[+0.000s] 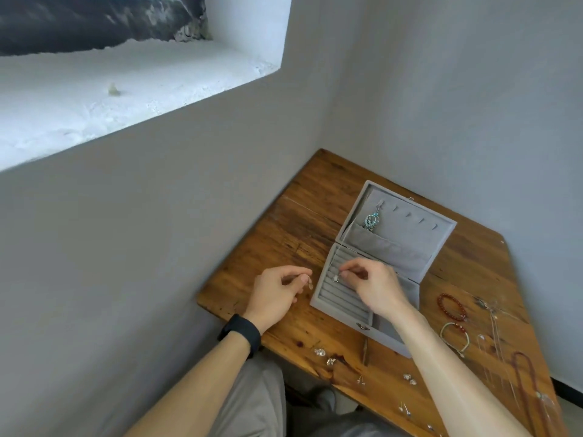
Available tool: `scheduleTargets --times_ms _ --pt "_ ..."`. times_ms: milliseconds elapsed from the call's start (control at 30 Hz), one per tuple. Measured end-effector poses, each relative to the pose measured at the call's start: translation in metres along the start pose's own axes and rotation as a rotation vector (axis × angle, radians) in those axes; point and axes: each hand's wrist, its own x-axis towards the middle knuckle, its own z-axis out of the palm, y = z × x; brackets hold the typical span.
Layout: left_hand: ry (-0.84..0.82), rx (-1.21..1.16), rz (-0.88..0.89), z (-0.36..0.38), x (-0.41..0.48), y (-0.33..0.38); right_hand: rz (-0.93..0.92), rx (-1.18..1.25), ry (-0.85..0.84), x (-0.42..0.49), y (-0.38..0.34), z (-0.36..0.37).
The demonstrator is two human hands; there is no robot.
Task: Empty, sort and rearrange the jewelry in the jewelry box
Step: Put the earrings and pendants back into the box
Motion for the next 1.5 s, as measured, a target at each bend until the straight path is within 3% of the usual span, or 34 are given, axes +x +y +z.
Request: scheduleTargets --times_ms 333,733,1200,1367,1500 --pt "-0.003 0.017 -0.004 0.002 0.001 -0.004 0.034 -0.093 0.038 0.036 -0.003 0.007" --pt "0.008 0.084 0.014 0.002 0.002 -0.006 0.035 -0.304 -0.087 0.059 -0.017 0.0" --pt "0.008 0.086 0.007 0.002 0.0 -0.002 0.004 -0.346 0.187 0.046 -0.02 0.008" --pt "0.006 0.014 0.005 0.0 -0.001 0.001 -0.013 -0.278 0.354 -0.008 0.01 0.008" --pt "-0.022 0.015 -0.015 -0.002 0.003 0.006 0.006 -0.34 0.386 -0.055 0.039 0.013"
